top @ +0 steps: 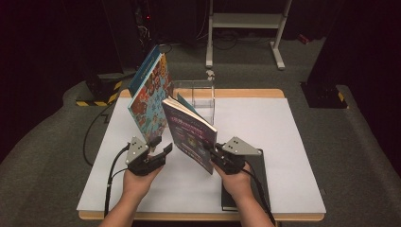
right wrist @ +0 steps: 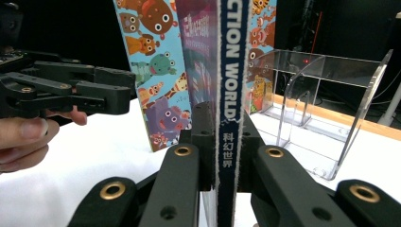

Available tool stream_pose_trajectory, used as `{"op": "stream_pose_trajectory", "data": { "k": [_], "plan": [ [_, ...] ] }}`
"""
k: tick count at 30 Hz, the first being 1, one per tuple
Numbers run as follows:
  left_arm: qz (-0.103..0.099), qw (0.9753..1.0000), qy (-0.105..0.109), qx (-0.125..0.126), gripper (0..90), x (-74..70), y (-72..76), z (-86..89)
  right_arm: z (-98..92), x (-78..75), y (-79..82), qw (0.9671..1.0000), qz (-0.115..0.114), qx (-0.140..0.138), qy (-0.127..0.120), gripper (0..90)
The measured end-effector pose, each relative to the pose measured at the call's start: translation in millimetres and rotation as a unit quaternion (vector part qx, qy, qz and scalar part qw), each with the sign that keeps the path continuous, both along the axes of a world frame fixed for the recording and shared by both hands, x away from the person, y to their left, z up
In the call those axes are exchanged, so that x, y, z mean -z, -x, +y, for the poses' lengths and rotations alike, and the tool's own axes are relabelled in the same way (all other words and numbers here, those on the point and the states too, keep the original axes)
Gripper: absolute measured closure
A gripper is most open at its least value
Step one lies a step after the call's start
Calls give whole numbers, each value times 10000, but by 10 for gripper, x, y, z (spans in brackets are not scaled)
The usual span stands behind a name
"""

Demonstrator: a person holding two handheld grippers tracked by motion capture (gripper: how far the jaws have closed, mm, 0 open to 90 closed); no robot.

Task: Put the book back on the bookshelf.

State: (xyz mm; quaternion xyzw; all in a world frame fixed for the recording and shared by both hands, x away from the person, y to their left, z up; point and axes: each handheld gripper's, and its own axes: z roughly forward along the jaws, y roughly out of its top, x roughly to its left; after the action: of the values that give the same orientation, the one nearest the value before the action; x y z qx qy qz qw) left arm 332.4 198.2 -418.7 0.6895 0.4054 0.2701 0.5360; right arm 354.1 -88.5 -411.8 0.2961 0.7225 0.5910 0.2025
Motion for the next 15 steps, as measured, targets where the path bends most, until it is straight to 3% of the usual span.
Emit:
{"op": "stream_pose_trajectory", "data": {
  "k": [3, 6, 15],
  "plan": [
    [-17, 9999, -22, 110, 404, -23, 1, -58, 22, 4, 27, 10000, -30, -3, 6, 827],
    [-3, 9996, 87, 256, 344, -60, -7, -117, 17, 12, 24, 10000, -6, -27, -56, 825],
    [-236, 9976, 267, 587, 212, -237, 7, -356, 0, 26, 9, 9998, 60, -18, -184, 820]
  ]
}}
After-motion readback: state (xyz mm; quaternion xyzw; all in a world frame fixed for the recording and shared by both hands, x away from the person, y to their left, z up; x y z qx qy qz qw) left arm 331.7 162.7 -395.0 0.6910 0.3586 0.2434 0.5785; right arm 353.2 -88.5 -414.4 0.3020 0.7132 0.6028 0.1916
